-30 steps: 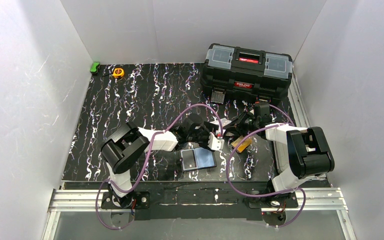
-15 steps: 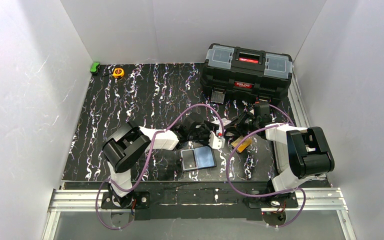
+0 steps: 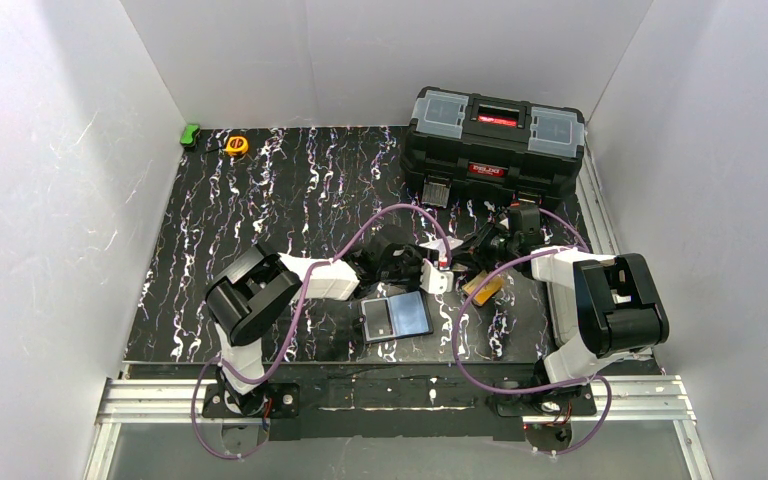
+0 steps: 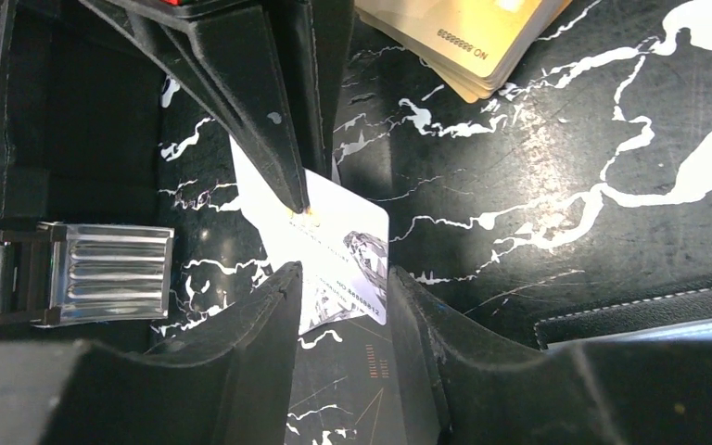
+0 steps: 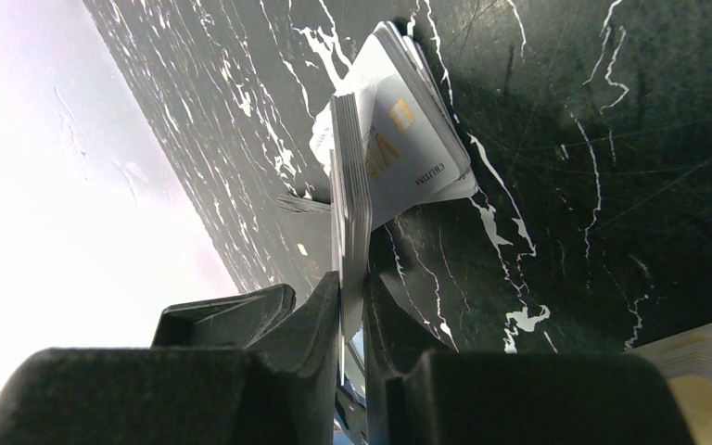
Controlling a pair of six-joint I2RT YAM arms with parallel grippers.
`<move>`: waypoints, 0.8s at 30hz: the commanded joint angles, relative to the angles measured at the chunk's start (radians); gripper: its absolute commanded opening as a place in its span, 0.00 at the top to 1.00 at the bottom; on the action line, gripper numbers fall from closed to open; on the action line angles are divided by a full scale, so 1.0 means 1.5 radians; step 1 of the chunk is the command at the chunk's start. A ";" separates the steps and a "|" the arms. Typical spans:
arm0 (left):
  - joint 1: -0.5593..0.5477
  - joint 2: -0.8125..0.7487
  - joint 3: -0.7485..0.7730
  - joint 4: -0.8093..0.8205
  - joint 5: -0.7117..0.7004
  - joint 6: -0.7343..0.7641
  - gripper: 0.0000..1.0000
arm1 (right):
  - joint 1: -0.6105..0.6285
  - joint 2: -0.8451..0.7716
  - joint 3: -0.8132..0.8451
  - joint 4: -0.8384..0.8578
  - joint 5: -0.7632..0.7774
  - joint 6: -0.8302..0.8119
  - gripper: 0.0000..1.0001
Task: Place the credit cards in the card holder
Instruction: Pick up the credit card from the center of the board.
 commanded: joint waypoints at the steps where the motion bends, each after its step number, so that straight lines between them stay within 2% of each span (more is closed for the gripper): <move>1: -0.004 0.002 0.022 0.022 -0.016 -0.033 0.63 | -0.001 -0.002 0.003 0.029 -0.018 0.010 0.87; 8: -0.003 0.000 0.017 0.027 -0.034 -0.050 0.65 | -0.002 -0.005 0.000 0.029 -0.016 0.011 0.87; 15: -0.003 0.001 0.023 0.032 -0.070 -0.073 0.74 | -0.002 -0.002 -0.003 0.034 -0.018 0.010 0.86; 24: -0.003 0.007 0.037 0.032 -0.076 -0.093 0.76 | -0.001 0.000 -0.015 0.037 -0.018 0.009 0.76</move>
